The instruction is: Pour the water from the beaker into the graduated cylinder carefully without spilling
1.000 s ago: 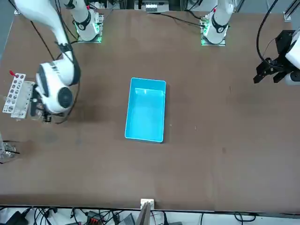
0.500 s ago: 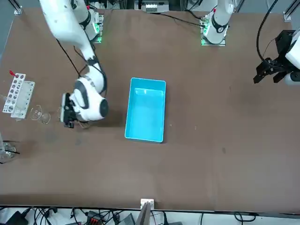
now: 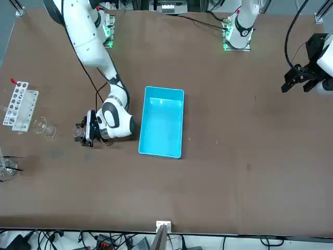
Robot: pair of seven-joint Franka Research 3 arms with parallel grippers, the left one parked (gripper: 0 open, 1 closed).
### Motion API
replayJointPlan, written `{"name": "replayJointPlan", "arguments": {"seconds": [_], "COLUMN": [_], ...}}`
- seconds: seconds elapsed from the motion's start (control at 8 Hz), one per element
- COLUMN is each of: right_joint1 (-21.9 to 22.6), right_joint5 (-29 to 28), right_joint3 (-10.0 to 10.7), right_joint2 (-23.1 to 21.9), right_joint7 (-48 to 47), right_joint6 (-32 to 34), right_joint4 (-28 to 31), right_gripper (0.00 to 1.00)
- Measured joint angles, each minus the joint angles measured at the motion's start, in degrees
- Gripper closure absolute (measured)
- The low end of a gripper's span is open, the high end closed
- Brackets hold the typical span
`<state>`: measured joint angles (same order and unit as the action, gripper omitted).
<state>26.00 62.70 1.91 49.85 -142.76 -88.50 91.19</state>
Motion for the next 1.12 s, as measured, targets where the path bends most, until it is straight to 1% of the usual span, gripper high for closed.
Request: {"name": "replayJointPlan", "arguments": {"seconds": [0.25, 0.5, 0.88, 1.12], "right_joint1": [-1.91, -3.4, -3.87, -4.22], "right_joint5": [0.44, 0.42, 0.28, -2.53], "right_joint3": [0.4, 0.4, 0.38, 0.38], "right_joint2": [0.66, 0.87, 2.85, 3.26], "right_joint7": [-1.09, -2.12, -4.1, -5.31], "right_joint6": [-0.5, -2.37, -4.52, -6.82], "right_joint4": [-0.36, -0.43, -0.42, -0.42], "right_gripper": [0.39, 0.39, 0.39, 0.39]}}
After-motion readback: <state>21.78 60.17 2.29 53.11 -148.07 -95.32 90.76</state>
